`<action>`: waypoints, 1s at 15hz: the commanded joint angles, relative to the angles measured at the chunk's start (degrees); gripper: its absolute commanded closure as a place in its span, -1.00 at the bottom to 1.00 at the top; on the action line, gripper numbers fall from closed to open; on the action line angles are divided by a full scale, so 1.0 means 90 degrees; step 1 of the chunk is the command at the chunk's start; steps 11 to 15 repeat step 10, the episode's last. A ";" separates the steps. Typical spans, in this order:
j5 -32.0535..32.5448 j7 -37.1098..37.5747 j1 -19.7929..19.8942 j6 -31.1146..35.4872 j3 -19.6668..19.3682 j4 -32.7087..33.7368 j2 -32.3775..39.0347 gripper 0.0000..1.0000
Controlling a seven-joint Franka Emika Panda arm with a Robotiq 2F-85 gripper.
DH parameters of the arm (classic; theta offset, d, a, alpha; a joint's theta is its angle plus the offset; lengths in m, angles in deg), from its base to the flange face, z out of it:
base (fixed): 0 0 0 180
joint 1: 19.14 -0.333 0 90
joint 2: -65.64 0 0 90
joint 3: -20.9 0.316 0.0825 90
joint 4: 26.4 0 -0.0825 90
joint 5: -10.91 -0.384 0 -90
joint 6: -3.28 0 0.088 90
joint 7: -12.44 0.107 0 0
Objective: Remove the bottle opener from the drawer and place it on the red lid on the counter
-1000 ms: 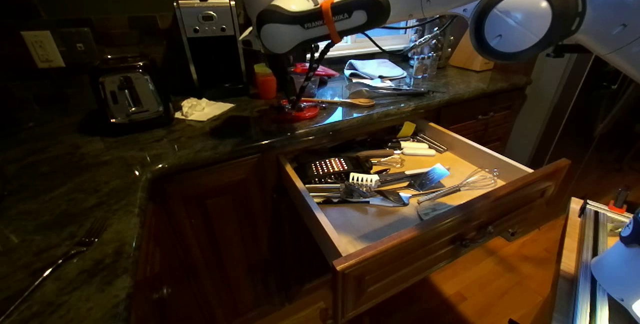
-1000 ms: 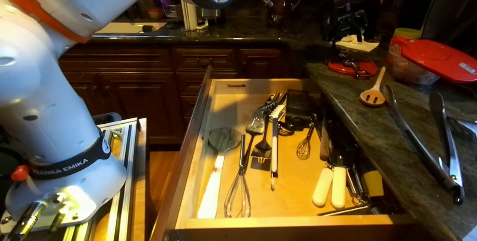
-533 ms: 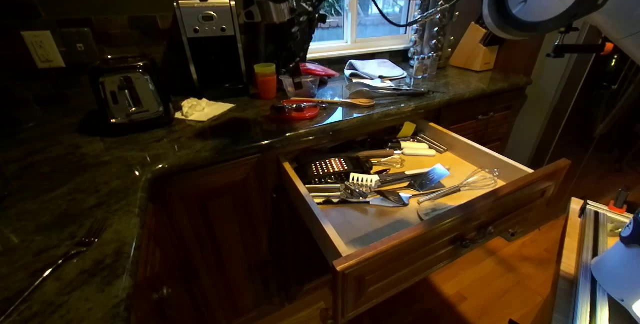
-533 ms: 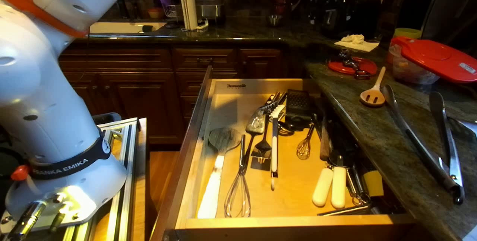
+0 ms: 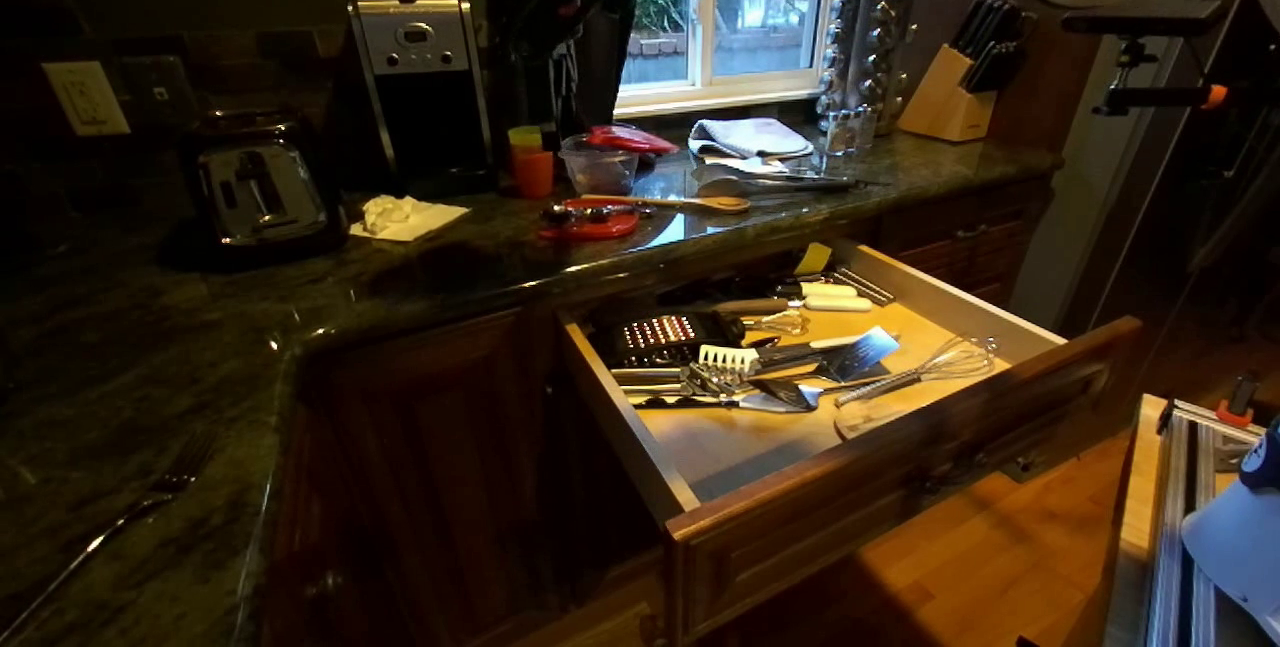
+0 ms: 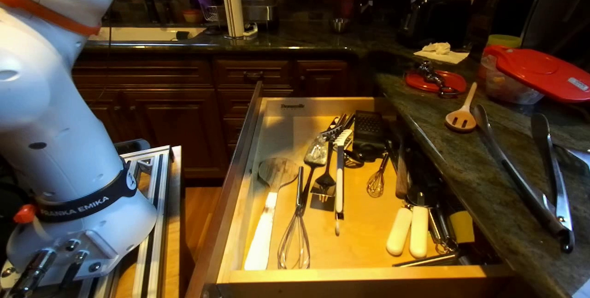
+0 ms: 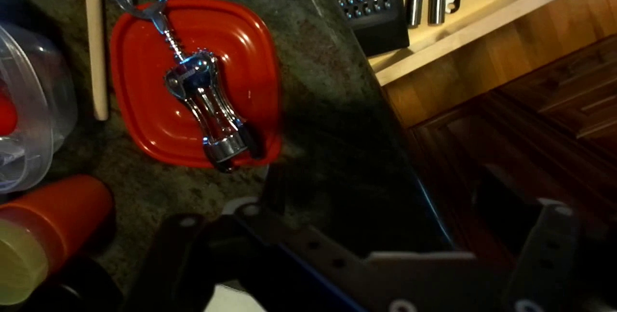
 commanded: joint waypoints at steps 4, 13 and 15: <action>-0.0052 0.0699 -0.0005 0.0169 0.0040 -0.0919 -0.0533 -1.00; -0.0056 0.0768 0.0019 0.0201 0.0041 -0.1185 -0.0692 -1.00; -0.0056 0.0768 0.0019 0.0201 0.0041 -0.1185 -0.0692 -1.00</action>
